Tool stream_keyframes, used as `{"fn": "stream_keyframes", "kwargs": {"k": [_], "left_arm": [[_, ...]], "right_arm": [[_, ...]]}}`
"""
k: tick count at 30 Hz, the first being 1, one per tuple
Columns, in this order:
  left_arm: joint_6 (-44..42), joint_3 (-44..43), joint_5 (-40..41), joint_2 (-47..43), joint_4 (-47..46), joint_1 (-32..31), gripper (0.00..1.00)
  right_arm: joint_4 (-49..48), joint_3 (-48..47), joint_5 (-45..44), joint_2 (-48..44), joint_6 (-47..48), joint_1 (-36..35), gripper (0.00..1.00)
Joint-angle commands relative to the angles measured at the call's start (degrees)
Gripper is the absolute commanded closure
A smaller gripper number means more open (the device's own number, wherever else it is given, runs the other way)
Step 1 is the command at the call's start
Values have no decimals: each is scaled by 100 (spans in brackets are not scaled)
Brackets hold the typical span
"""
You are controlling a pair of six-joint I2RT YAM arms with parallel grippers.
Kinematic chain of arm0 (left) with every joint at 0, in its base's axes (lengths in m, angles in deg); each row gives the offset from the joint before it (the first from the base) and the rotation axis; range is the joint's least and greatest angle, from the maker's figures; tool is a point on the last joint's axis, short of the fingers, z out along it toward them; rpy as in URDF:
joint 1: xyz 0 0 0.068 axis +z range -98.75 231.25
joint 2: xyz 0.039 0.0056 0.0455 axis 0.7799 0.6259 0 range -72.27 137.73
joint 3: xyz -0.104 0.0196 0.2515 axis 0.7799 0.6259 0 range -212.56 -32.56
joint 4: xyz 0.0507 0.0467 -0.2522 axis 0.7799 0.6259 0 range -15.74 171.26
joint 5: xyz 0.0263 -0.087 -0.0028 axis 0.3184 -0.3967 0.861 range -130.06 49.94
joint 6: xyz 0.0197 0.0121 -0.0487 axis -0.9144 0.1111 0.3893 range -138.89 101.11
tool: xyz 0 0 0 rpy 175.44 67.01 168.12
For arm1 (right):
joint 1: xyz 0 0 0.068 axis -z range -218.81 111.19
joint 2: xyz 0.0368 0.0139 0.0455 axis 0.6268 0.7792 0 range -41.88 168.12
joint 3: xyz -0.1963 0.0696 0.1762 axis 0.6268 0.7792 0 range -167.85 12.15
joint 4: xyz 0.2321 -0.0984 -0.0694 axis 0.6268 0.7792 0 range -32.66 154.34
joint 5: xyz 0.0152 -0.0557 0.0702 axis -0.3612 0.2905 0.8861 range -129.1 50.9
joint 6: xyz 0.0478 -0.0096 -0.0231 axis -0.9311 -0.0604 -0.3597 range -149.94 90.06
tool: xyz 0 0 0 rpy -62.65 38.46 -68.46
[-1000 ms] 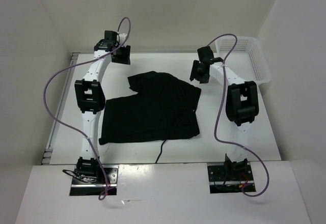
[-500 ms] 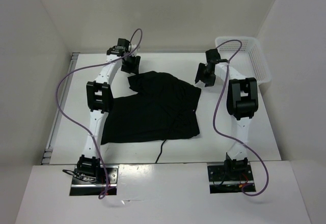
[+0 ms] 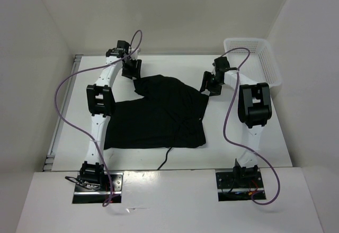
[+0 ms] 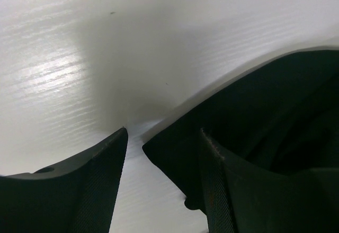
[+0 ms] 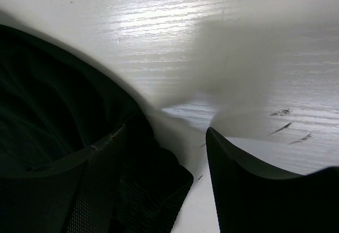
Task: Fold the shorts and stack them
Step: Flatten the shorts out
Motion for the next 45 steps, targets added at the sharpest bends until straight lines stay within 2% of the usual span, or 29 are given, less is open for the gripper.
{"fn": "stream_keyframes", "kwargs": {"k": [1, 4, 6, 7, 8, 11, 12, 14, 17, 22, 23, 25, 27, 30, 33, 34, 38, 45], "left_arm": [[-19, -155, -438, -71, 443, 25, 37], [-19, -103, -552, -10, 601, 25, 37], [-19, -103, -605, 43, 732, 25, 41], [-19, -103, -606, 43, 733, 25, 45], [-19, -103, -606, 104, 733, 25, 59], [-19, -216, -606, 227, 803, -28, 76], [-19, -217, -606, 228, 856, -28, 86], [-19, -287, -606, 228, 856, -28, 94], [-19, -445, -553, 228, 856, -28, 99], [-19, -805, -500, 175, 909, -28, 100], [-19, -945, -439, 175, 909, -28, 100], [-19, -1095, -378, 175, 970, -28, 100], [-19, -1366, -377, 236, 1032, -28, 100], [-19, -1771, -315, 420, 1295, -28, 100], [-19, -2245, -315, 718, 1611, -28, 100], [-19, -2795, -315, 833, 1838, -28, 100], [-19, -2871, -245, 966, 1972, -28, 100], [-19, -2933, -245, 1019, 1972, -28, 100]], "right_arm": [[-263, 61, 227, -336, 132, -42, 34], [-263, 113, 227, -336, 185, -42, 34], [-263, 113, 227, -397, 185, 20, 34], [-210, 113, 227, -458, 185, 72, 34], [-210, 113, 227, -519, 246, 72, 34], [-96, 113, 227, -520, 377, 72, 31], [-96, 174, 227, -520, 448, 72, 31], [36, 227, 279, -520, 535, 72, 30], [98, 350, 498, -520, 694, 72, 30], [98, 587, 781, -643, 809, 72, 38], [98, 658, 868, -643, 809, 72, 41], [98, 658, 983, -591, 809, 72, 53], [212, 658, 1158, -590, 862, 125, 55], [414, 640, 1211, -625, 932, 291, 35], [204, 877, 1272, -1090, 880, 563, 31], [64, 948, 1343, -1378, 879, 617, 30], [-183, 1526, 1545, -1926, 879, 617, 26], [-367, 1810, 1659, -1760, 879, 564, 26]]}}
